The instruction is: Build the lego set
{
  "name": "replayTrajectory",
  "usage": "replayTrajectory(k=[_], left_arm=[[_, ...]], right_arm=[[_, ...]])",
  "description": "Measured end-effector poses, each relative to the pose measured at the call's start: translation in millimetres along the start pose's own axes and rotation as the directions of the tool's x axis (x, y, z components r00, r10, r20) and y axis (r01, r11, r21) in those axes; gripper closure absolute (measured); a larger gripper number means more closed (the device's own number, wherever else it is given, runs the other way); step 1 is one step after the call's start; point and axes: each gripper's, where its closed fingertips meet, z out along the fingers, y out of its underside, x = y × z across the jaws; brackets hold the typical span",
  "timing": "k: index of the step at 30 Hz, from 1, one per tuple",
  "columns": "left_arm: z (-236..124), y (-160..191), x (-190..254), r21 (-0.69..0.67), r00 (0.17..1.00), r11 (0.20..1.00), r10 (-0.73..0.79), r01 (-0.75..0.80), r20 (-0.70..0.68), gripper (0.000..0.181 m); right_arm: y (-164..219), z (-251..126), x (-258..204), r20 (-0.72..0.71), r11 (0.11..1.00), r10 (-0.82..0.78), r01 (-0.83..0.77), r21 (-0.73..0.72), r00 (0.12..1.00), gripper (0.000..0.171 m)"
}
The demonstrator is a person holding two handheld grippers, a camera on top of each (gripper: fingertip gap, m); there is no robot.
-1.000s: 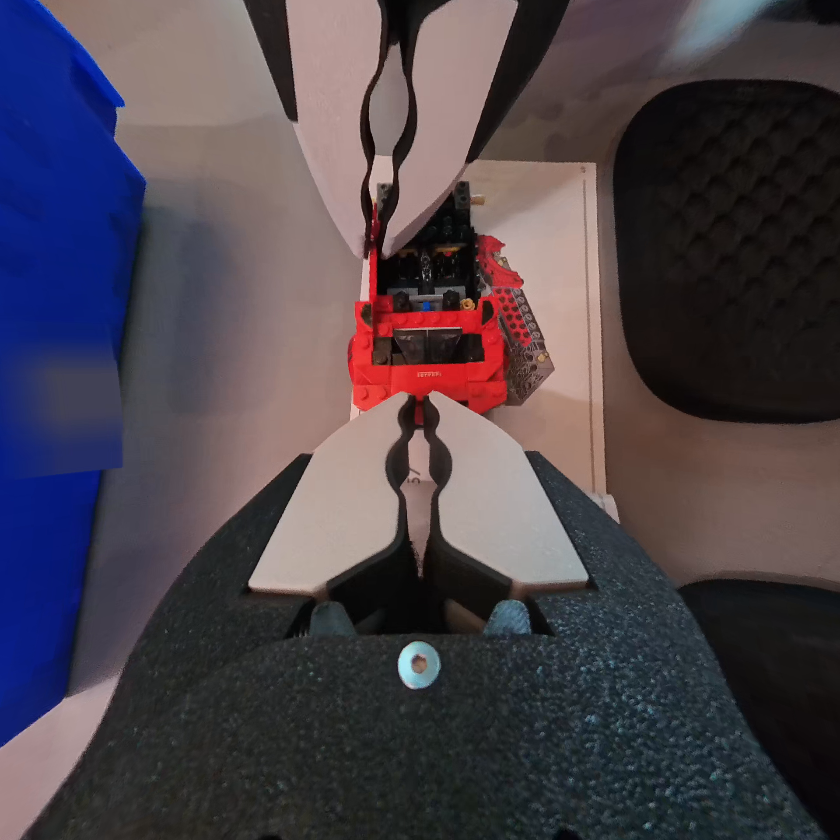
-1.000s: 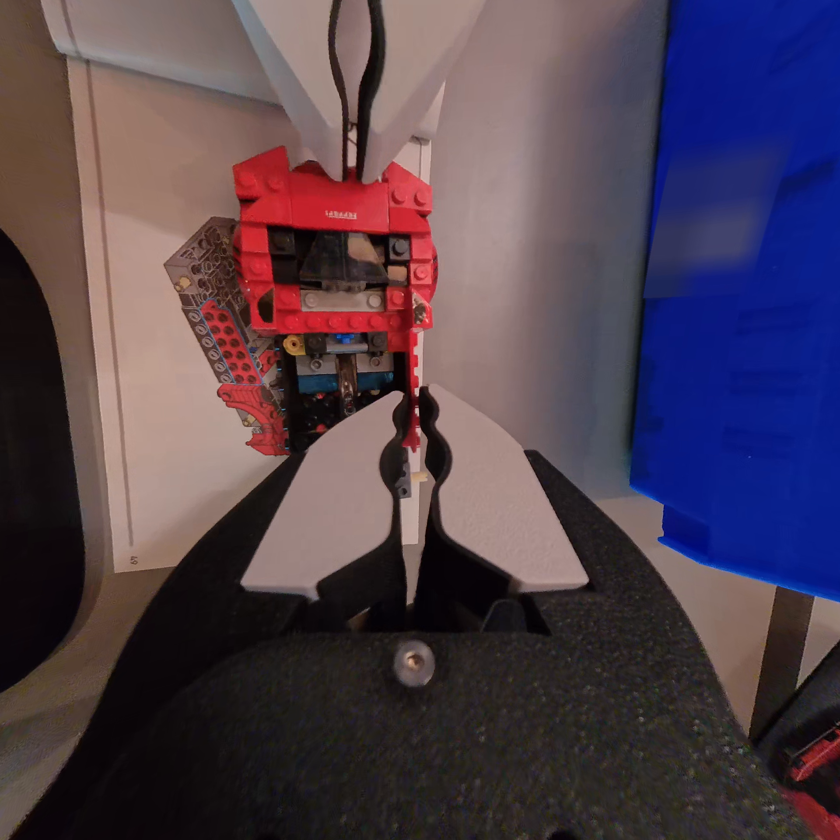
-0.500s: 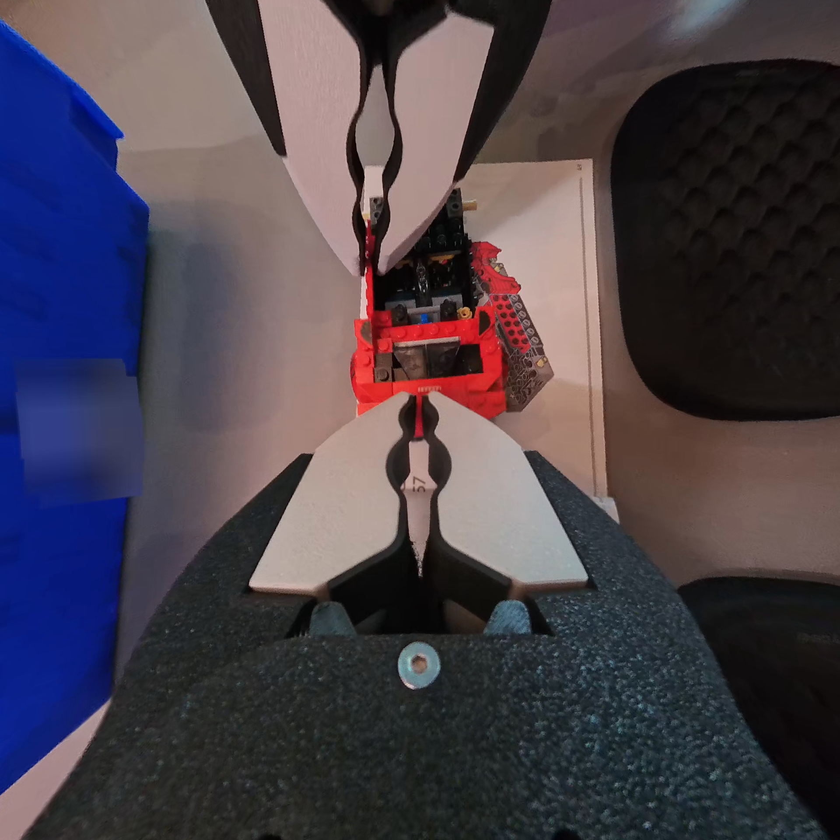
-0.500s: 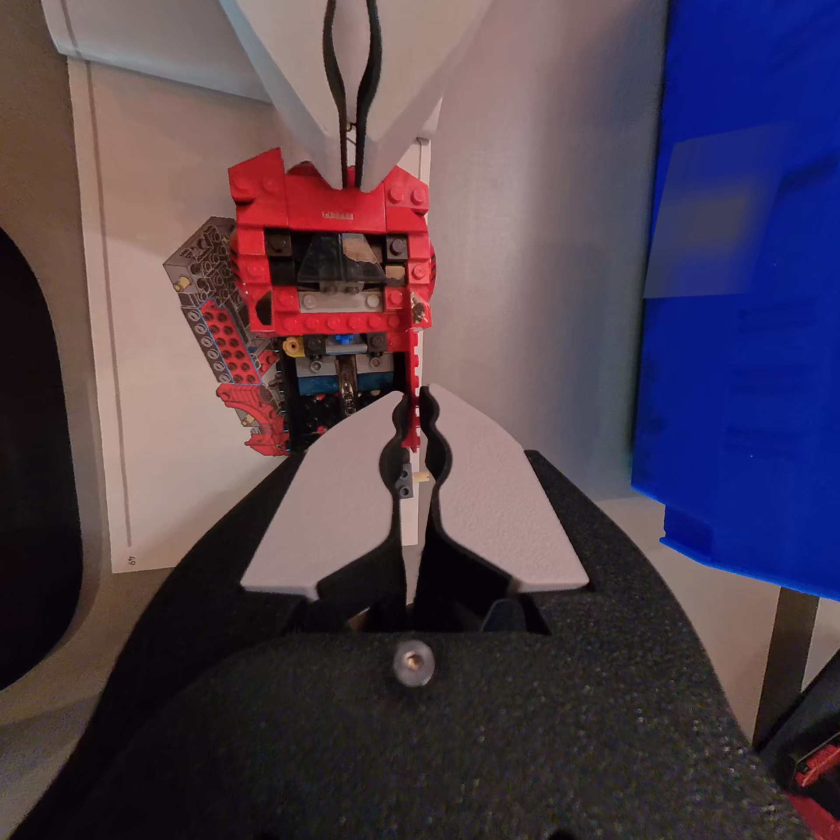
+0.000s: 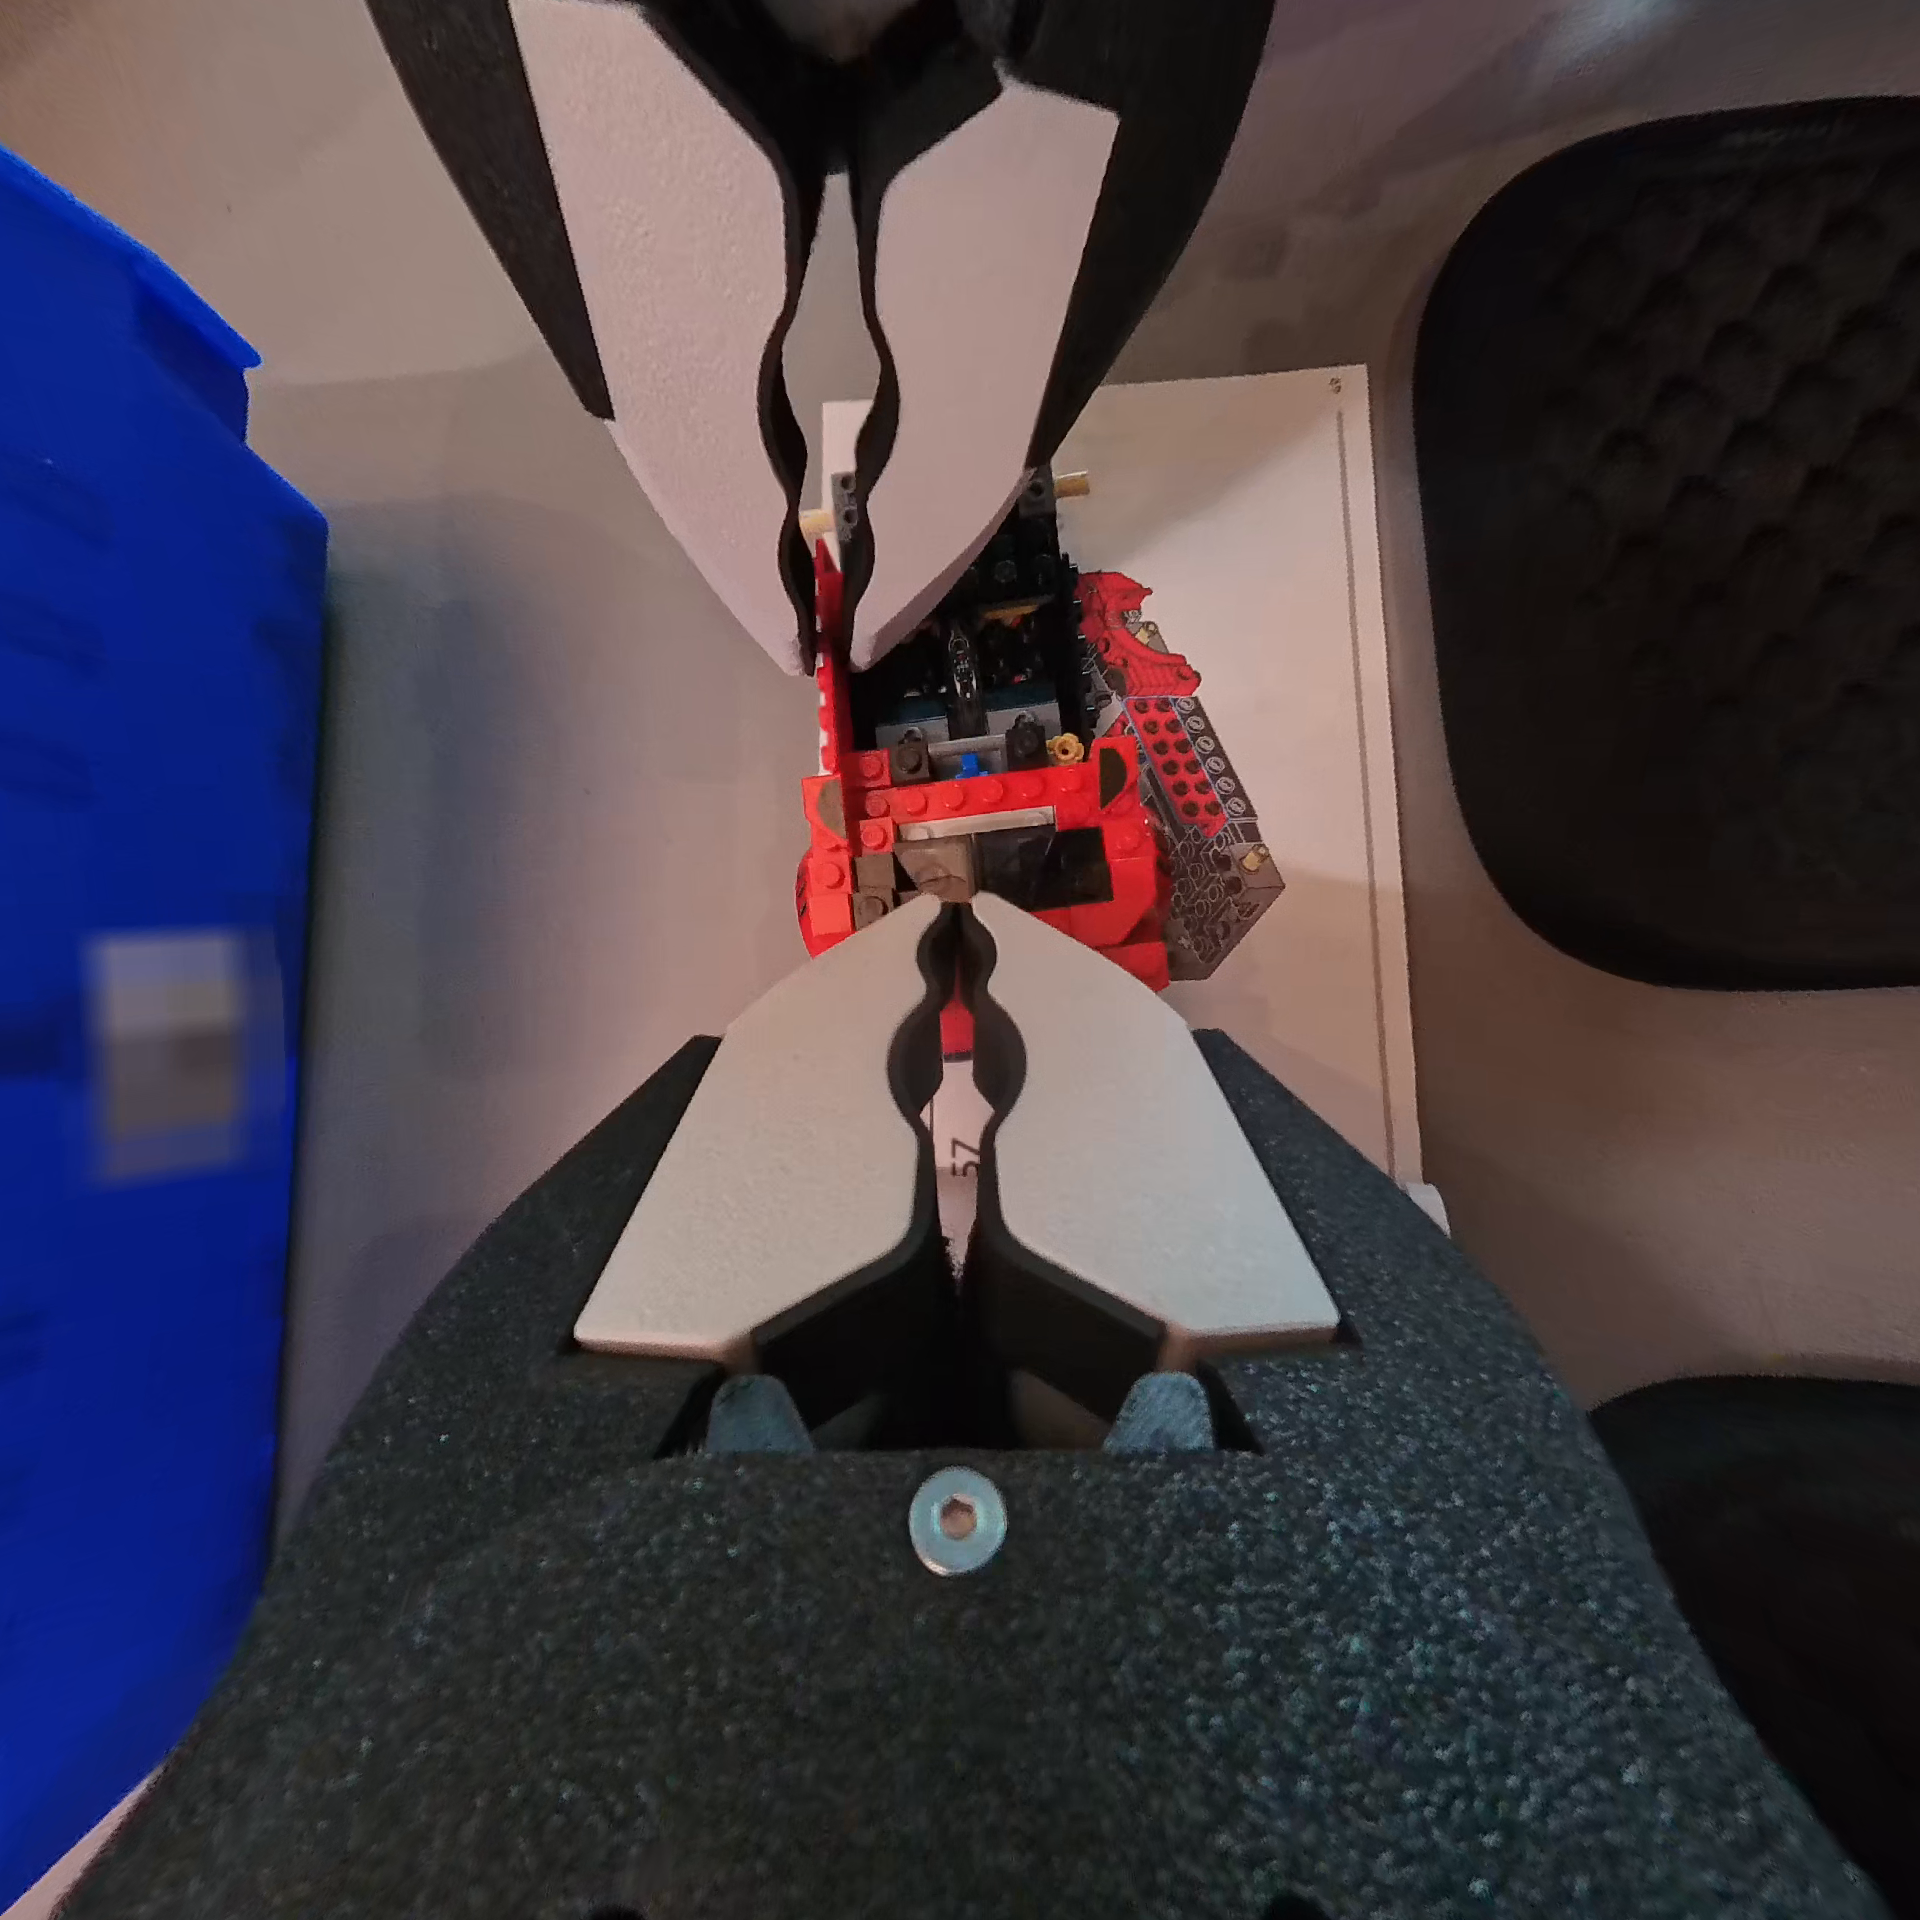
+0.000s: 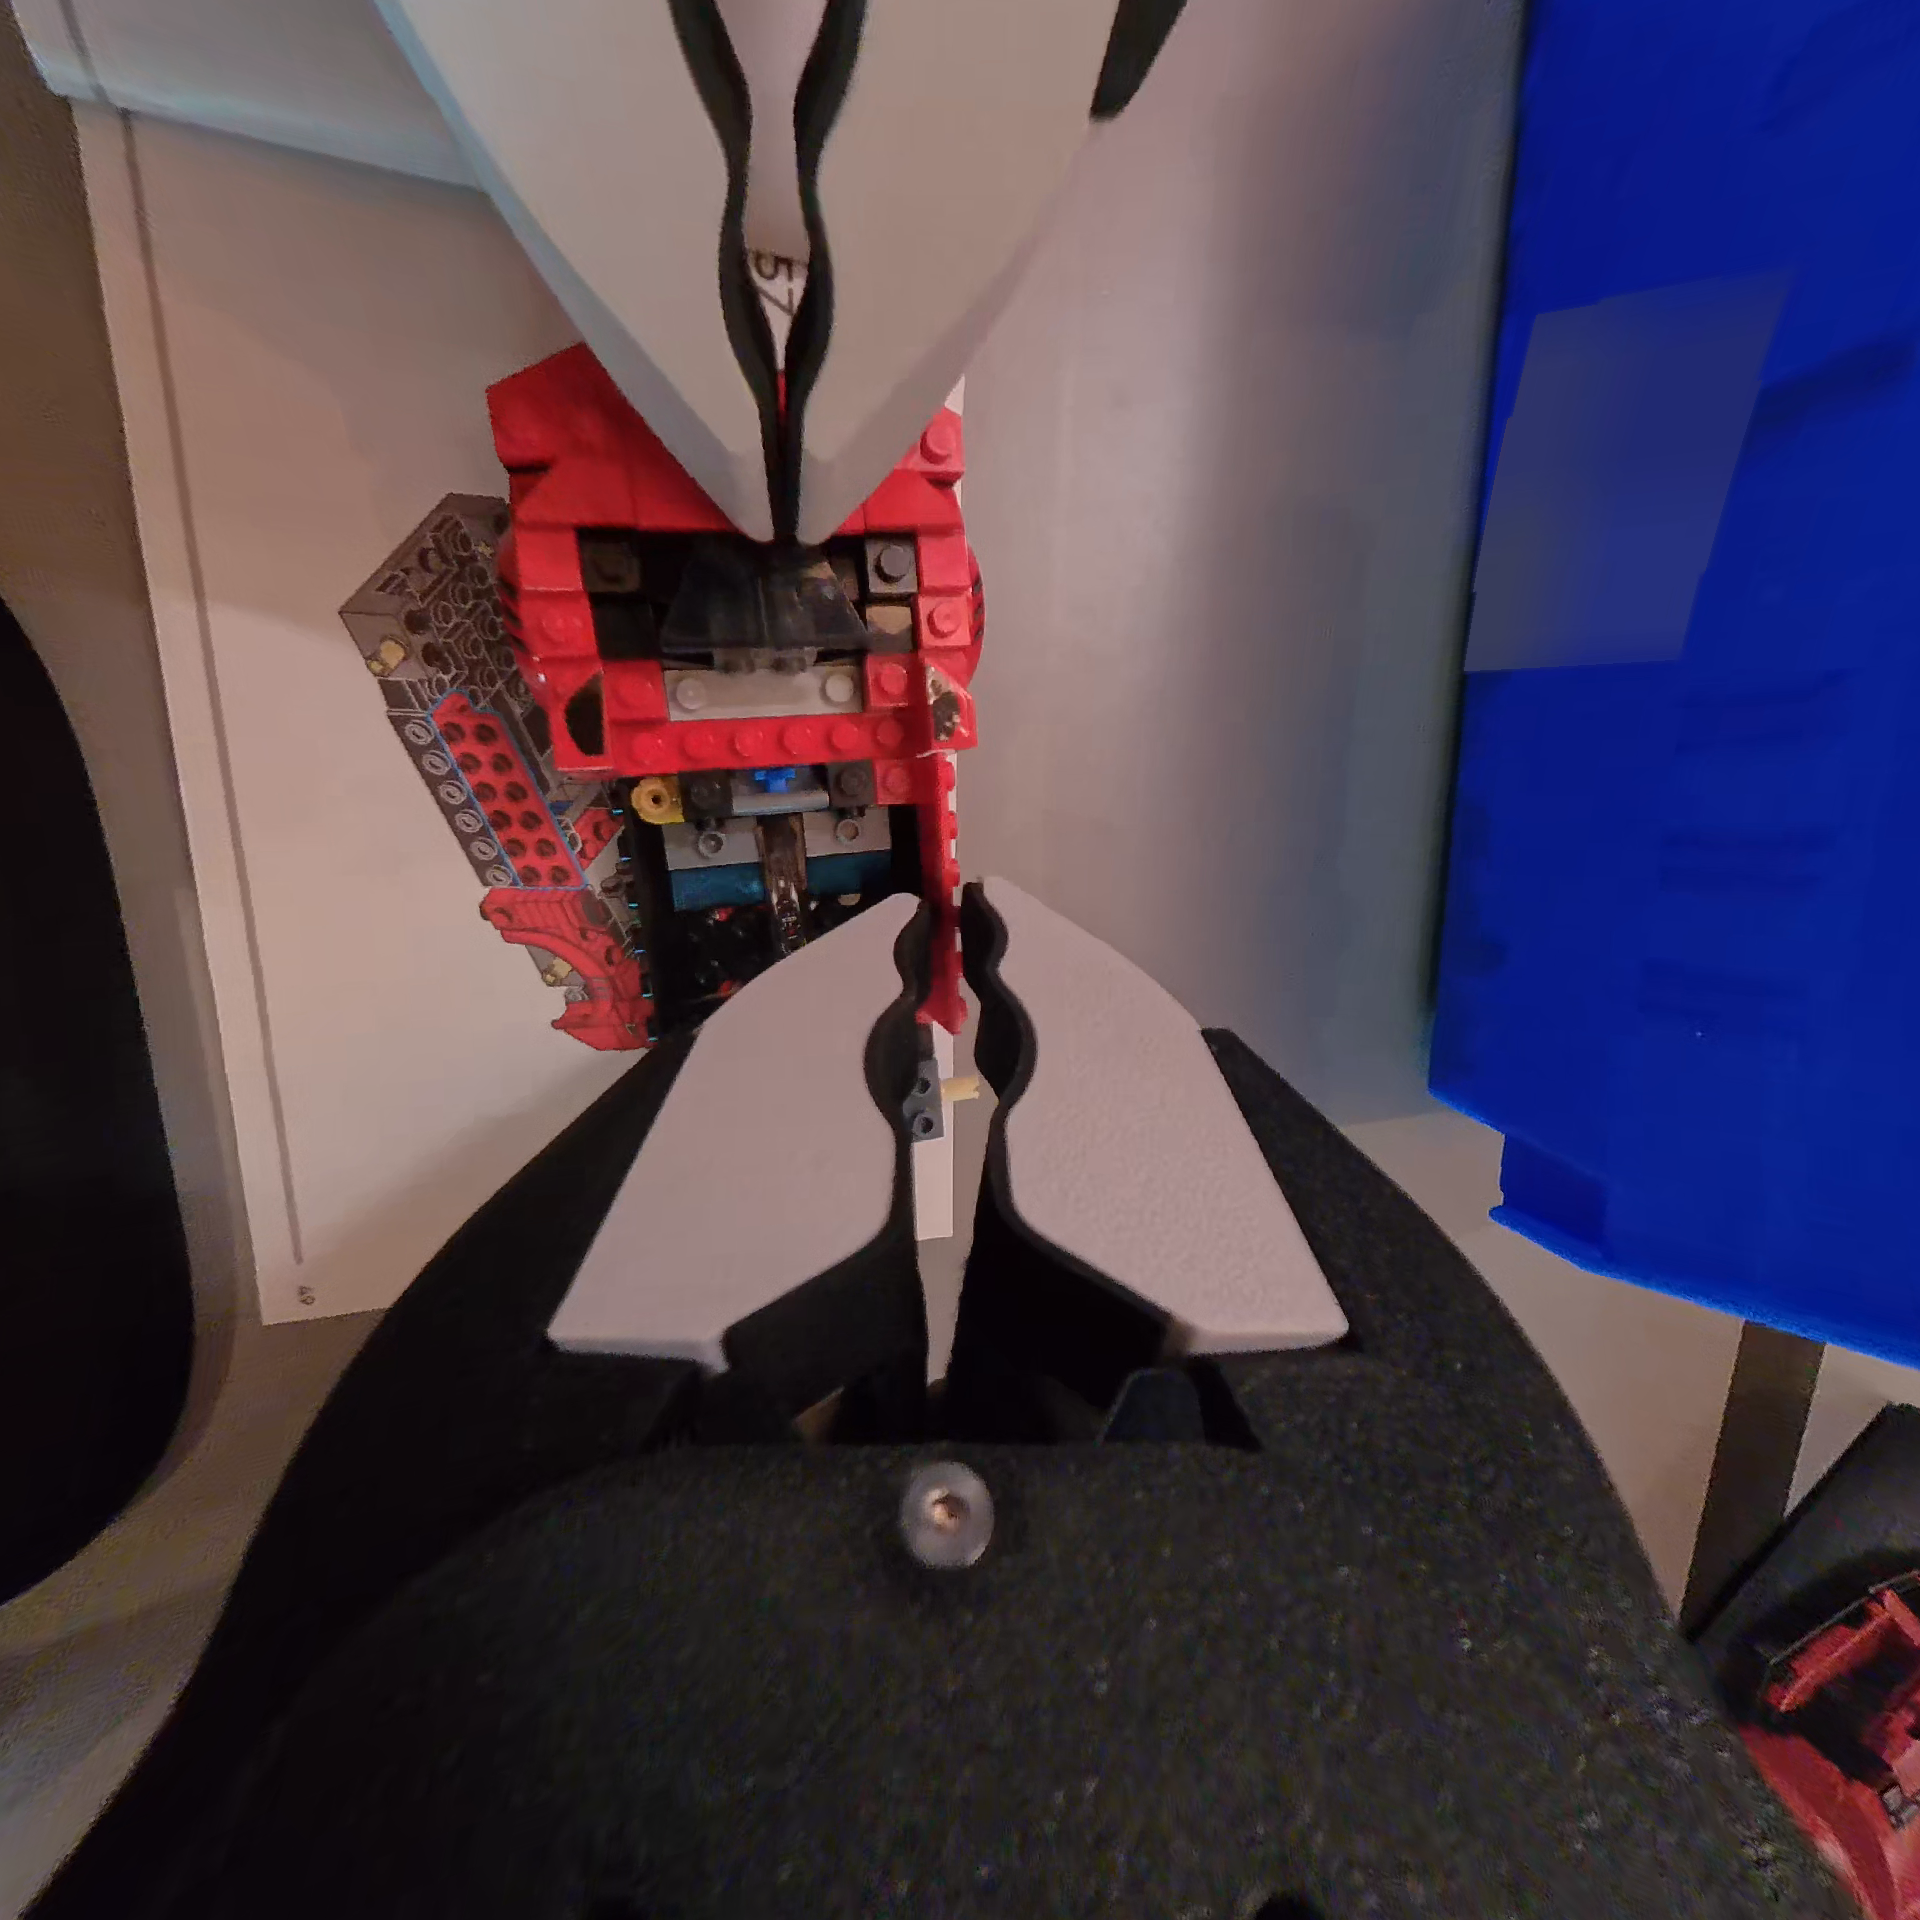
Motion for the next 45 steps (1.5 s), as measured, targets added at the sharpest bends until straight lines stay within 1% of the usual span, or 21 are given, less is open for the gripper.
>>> replayTrajectory(k=[5, 12, 19, 21, 24, 26, 33, 43, 45], left_arm=[[3.0, -1.8, 0.0, 0.007, 1.0, 1.0, 0.008, -0.008, 0.007, 0.181], [2.9, -1.8, -0.1, 0.012, 1.0, 1.0, 0.011, -0.012, 0.009, 0.181], [1.9, -1.4, 0.2, -0.027, 1.0, 0.999, 0.021, -0.022, -0.009, 0.181], [-2.8, -3.5, -0.3, -0.022, 1.0, 1.0, 0.012, -0.012, -0.018, 0.181], [-18.1, -10.8, -7.3, 0.033, 1.0, 0.999, -0.011, 0.011, 0.003, 0.18], [-22.7, -8.5, -9.3, 0.029, 1.0, 1.0, -0.01, 0.01, 0.014, 0.18], [-7.9, 6.1, 3.4, -0.037, 1.0, 0.999, 0.023, -0.023, -0.006, 0.181], [-4.5, 5.6, 3.6, -0.036, 1.0, 0.999, 0.013, -0.013, -0.003, 0.181], [-4.4, 5.7, 3.5, -0.053, 0.999, 0.998, 0.035, -0.034, 0.01, 0.181]], right_arm=[[-0.3, 1.1, 1.1, 0.006, 1.0, -0.018, 0.018, -0.023, 1.0, 0.165], [0.5, 2.7, 1.8, 0.001, 1.0, -0.019, 0.019, -0.02, 1.0, 0.164], [0.4, 2.4, 2.1, -0.007, 0.999, -0.03, 0.03, -0.02, 1.0, 0.164], [0.6, 2.5, 2.1, -0.011, 1.0, -0.028, 0.028, -0.013, 1.0, 0.164], [0.4, 2.0, 1.7, -0.011, 1.0, -0.025, 0.025, -0.004, 1.0, 0.164], [0.3, 1.9, 1.5, -0.009, 1.0, -0.026, 0.026, -0.005, 1.0, 0.164], [-0.3, 2.0, 1.2, -0.016, 0.999, -0.031, 0.031, -0.01, 0.999, 0.164], [-1.7, 1.4, -0.9, -0.014, 0.999, -0.033, 0.032, -0.012, 0.999, 0.165], [-1.9, 1.4, -1.3, -0.015, 0.999, -0.032, 0.032, -0.011, 0.999, 0.165]])
